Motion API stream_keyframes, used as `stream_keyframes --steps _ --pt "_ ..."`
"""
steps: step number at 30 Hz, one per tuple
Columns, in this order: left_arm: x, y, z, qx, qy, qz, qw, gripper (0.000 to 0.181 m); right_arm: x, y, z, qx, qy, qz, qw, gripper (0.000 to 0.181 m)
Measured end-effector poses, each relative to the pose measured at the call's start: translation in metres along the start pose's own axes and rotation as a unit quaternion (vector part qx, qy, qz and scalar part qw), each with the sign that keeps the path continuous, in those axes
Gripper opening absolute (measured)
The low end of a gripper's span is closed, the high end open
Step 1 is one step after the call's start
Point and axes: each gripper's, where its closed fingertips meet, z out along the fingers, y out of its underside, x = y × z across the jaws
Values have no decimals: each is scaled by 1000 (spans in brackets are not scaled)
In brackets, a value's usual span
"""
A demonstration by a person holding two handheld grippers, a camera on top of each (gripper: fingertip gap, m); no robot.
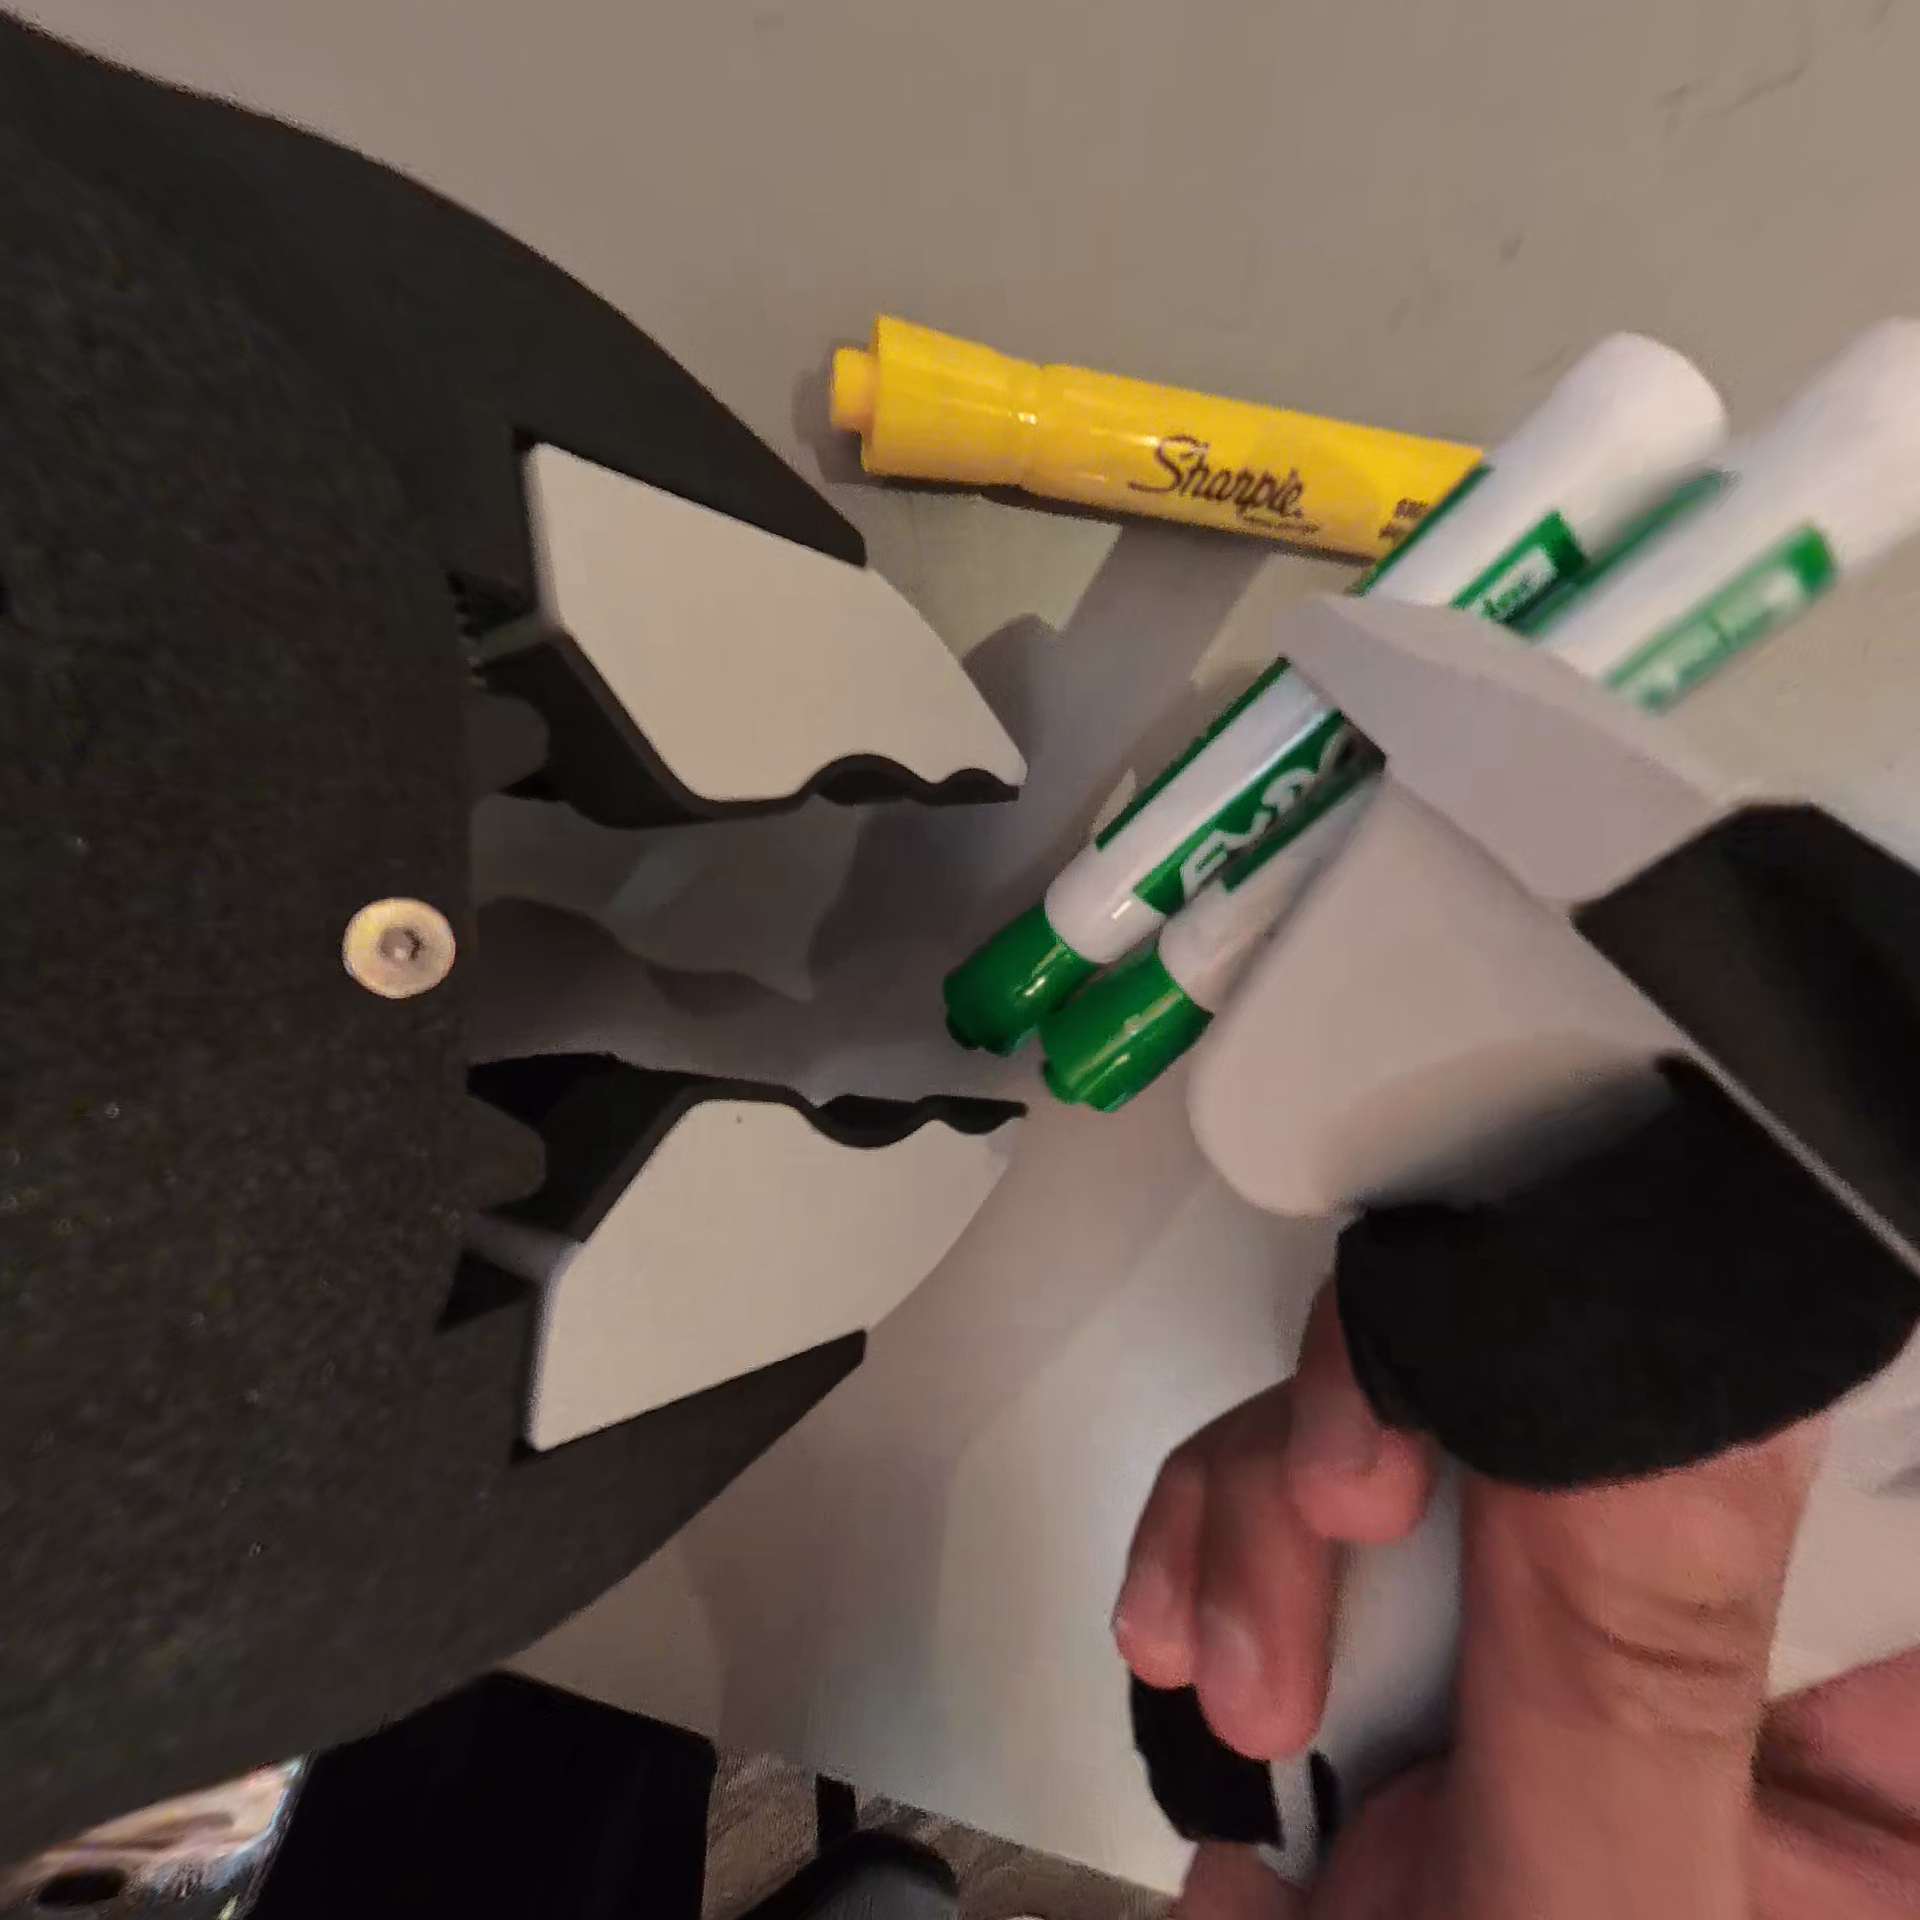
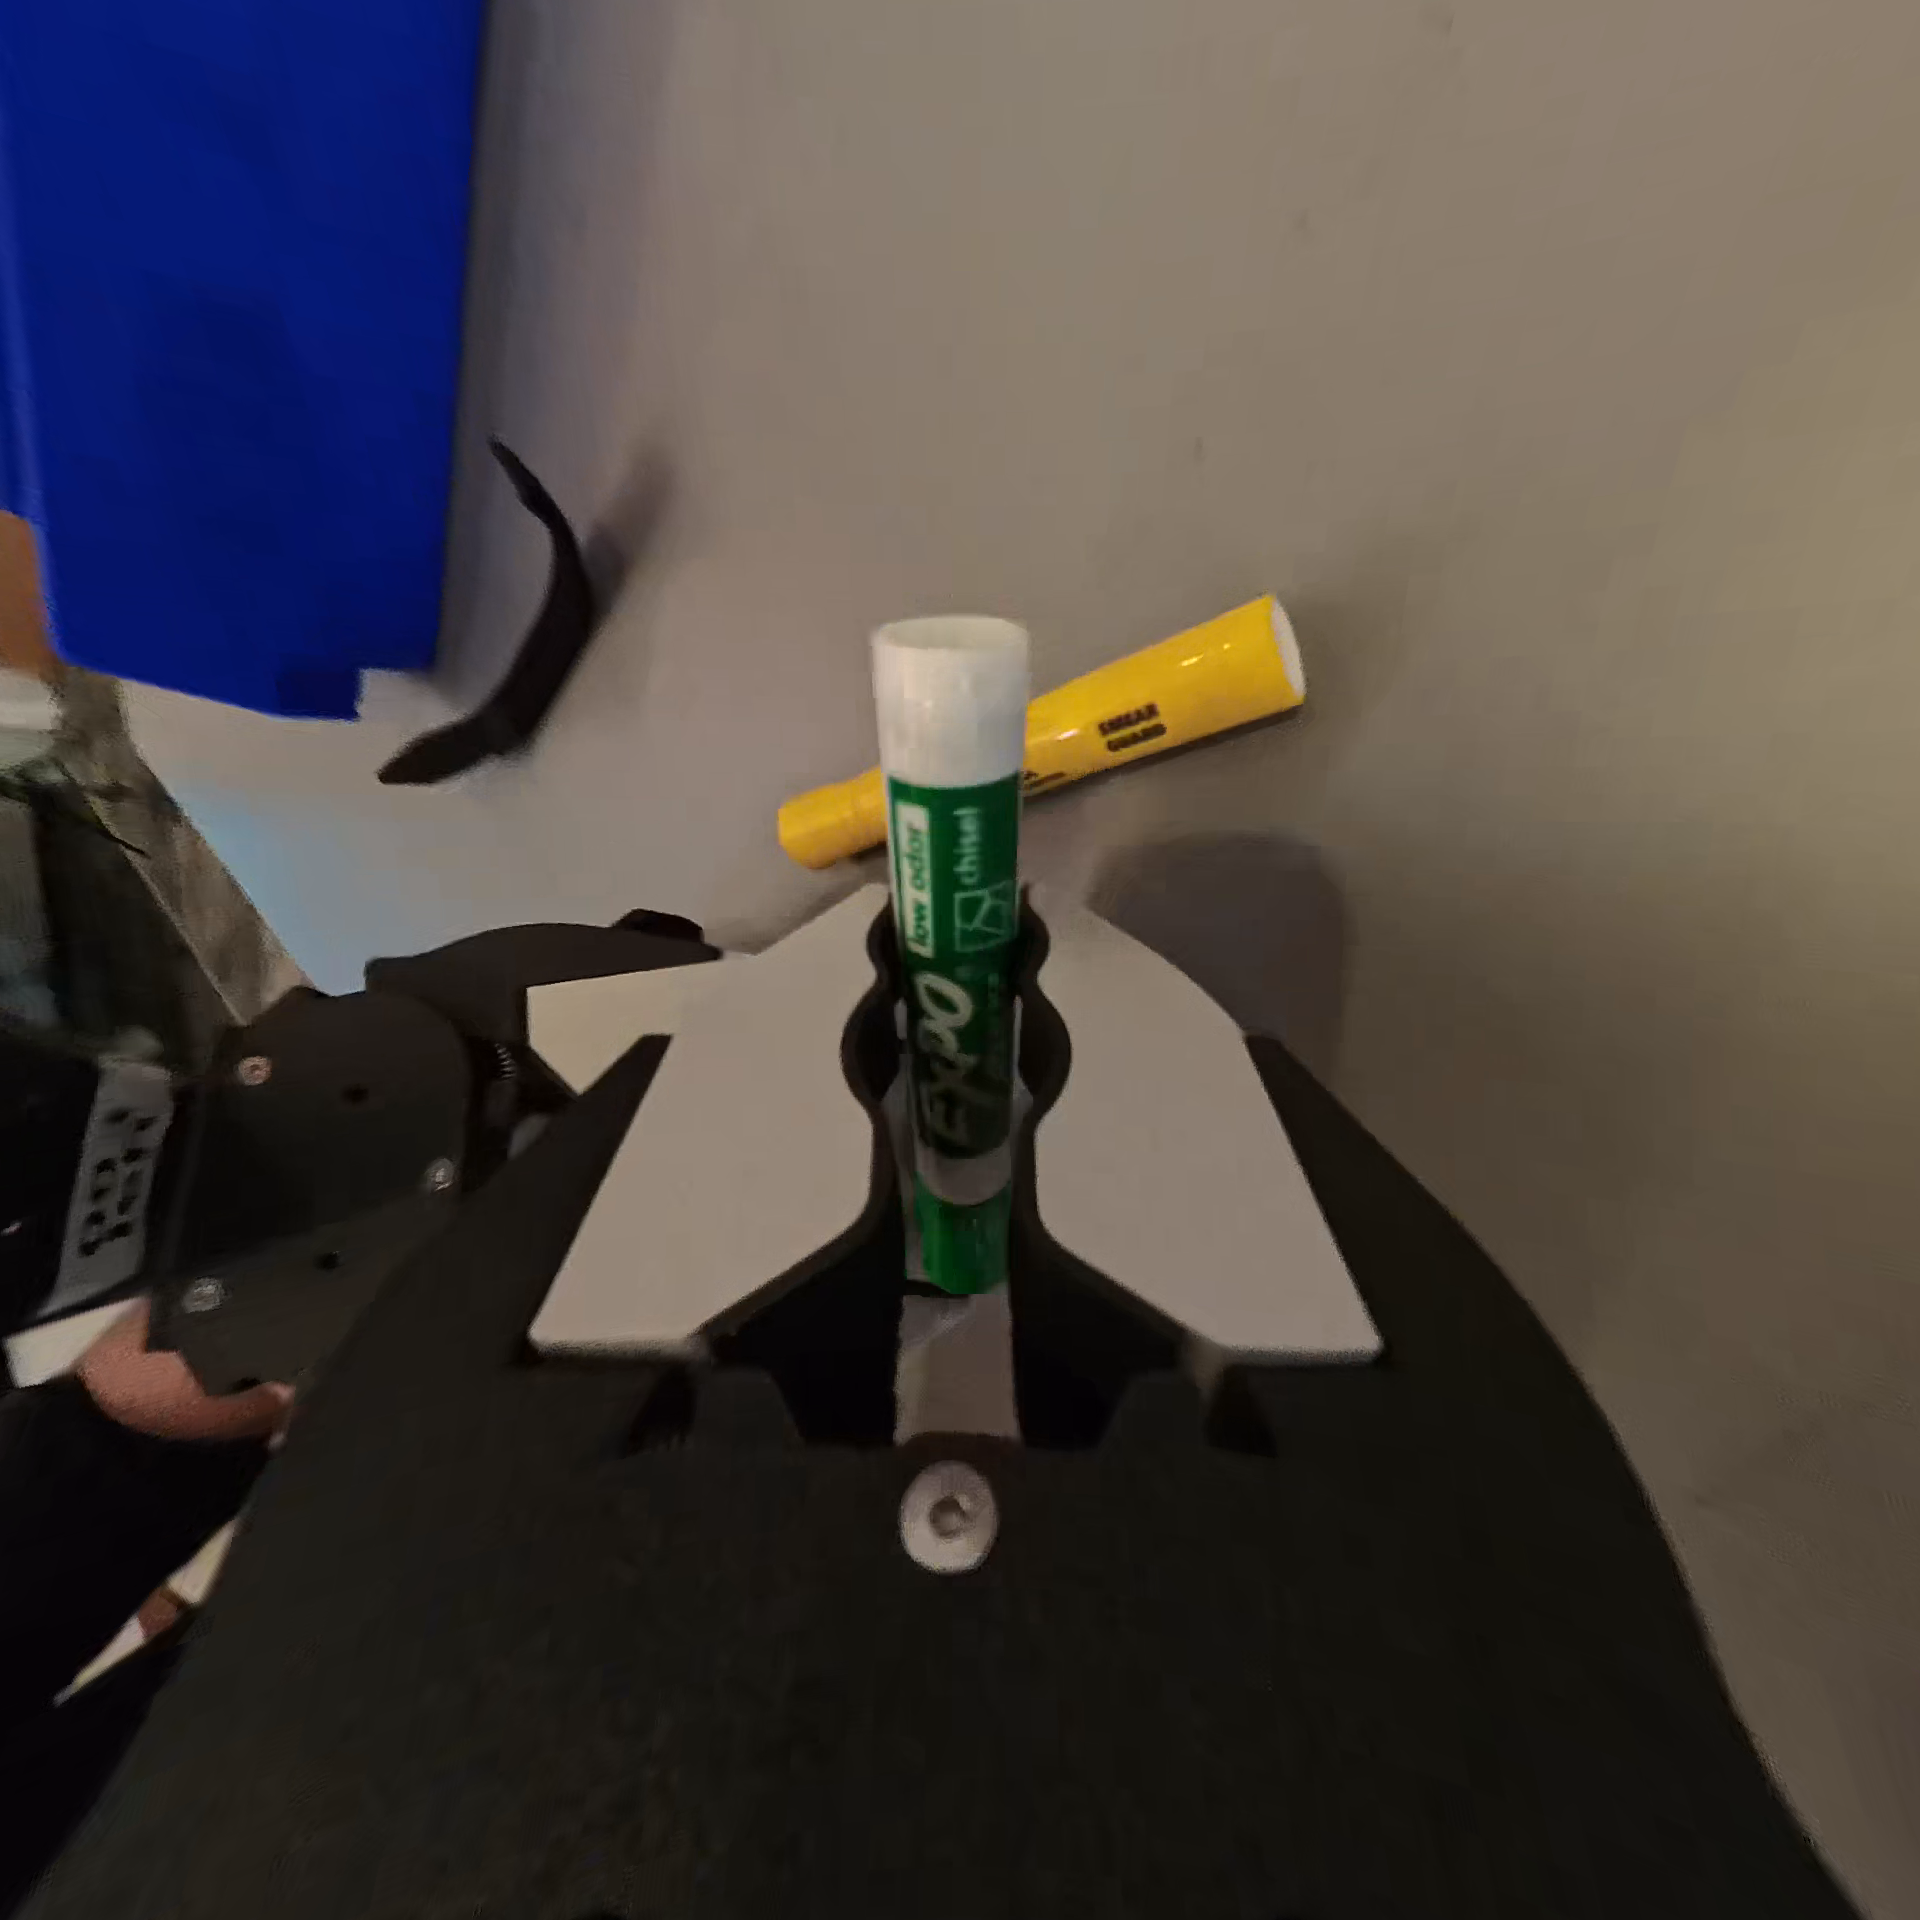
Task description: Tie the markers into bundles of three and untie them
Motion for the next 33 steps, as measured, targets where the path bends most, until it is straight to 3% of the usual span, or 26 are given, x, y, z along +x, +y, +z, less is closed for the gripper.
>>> stream_keyframes --steps 5,9,13,17,19,26,33 --pt "15 -6 -2 8 52 -38 998 56 9 -1 4 -58 53 -46 996 19" --pt "8 -5 -8 15 50 -48 997 57 9 1 1 -94 71 -59 991 19" --pt "1 -7 -11 31 46 -63 996 58 -4 -5 -4 -114 29 -10 993 21" --pt "6 -16 -16 57 79 -80 992 64 -32 -18 -11 -76 -38 26 996 19" --pt "6 -20 -21 68 97 -93 989 63 -33 -20 -12 -55 -23 14 998 24" --pt "-17 -15 -27 70 -34 -53 996 76 -37 -34 -7 49 -25 59 997 22" --pt "-8 -13 -12 51 -11 -90 995 71 -54 -31 -4 93 -38 62 993 20"
